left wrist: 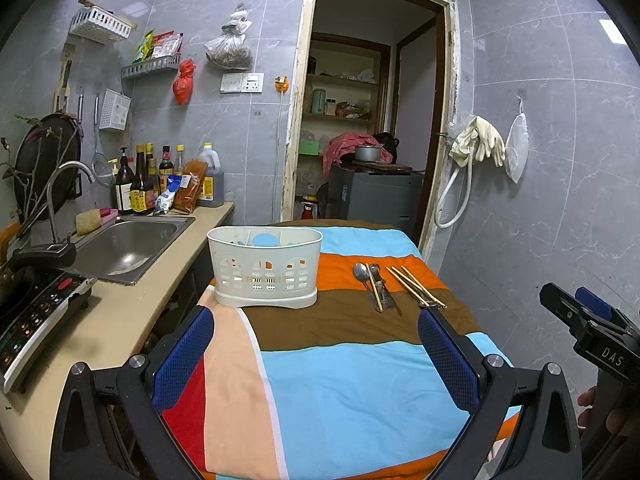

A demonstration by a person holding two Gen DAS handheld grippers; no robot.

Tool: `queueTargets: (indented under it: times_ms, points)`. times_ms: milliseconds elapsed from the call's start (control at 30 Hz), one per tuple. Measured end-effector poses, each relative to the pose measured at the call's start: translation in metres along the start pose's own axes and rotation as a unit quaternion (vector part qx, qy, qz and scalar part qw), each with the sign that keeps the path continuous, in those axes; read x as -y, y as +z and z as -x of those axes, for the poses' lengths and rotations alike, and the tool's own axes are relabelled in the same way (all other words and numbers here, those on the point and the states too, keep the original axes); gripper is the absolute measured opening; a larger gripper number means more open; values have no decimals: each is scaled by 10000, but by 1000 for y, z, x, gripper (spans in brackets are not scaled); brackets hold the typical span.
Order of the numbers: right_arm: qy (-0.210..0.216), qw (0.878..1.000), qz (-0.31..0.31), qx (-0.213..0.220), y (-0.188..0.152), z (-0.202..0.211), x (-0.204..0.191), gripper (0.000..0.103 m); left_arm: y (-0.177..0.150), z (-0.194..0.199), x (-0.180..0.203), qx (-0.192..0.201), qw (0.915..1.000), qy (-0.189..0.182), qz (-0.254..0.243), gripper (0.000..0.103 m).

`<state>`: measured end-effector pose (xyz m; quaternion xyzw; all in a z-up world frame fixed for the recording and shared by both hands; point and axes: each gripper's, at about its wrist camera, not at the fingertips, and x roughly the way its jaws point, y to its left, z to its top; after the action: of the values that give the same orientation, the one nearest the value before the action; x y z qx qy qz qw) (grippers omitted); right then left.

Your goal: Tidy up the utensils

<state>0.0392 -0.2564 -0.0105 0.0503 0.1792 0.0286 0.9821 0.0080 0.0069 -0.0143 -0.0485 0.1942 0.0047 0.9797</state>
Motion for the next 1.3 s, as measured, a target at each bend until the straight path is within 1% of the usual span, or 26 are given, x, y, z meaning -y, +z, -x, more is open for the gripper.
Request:
queueTargets:
  times_ms: [400, 767, 1300]
  points:
    - [-10, 10000, 6, -24, -2, -2, -2, 102, -3, -3, 0, -10, 10000, 7, 14, 103]
    - [-25, 10000, 0, -70, -6, -10, -1, 102, -12, -13, 0, -46, 10000, -14, 29, 102]
    - [-74, 9999, -31, -149, -6, -16, 1, 102, -6, -20, 0, -98, 9999, -90, 51, 102]
